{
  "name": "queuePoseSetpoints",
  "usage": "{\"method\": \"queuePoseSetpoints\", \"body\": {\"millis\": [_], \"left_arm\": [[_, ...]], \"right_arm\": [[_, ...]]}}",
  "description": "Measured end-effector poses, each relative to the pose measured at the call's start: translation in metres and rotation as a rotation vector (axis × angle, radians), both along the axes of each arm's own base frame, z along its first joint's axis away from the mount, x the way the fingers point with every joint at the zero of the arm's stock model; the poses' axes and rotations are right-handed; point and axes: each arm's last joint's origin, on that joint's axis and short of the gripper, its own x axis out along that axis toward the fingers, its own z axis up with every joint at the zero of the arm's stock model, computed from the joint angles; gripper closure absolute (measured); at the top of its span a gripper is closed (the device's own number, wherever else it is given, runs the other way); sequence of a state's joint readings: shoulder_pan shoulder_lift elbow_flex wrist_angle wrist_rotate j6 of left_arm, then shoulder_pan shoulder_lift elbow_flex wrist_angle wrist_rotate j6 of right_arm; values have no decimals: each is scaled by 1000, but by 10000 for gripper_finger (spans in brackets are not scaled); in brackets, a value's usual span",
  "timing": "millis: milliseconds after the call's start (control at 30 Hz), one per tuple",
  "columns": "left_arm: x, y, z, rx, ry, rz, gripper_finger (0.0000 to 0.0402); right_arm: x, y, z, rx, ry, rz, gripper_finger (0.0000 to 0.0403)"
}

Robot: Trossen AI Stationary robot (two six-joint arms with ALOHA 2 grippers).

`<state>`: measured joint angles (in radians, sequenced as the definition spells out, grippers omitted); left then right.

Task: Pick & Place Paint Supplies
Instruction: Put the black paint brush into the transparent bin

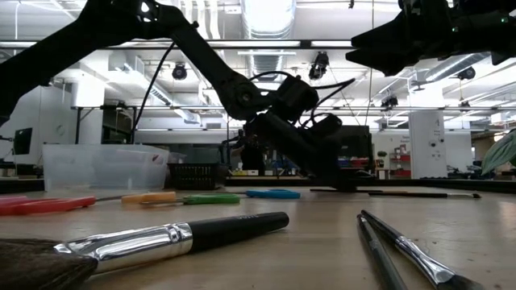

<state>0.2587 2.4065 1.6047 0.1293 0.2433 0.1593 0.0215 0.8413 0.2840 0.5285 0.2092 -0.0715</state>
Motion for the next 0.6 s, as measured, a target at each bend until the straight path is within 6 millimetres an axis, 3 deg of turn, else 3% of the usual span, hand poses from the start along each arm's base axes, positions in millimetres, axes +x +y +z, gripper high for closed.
{"method": "queuePoseSetpoints", "body": {"millis": [600], "left_arm": [[6, -6, 8, 54, -59, -40, 290]], "right_arm": [[0, 0, 0, 0, 0, -1, 72]]}}
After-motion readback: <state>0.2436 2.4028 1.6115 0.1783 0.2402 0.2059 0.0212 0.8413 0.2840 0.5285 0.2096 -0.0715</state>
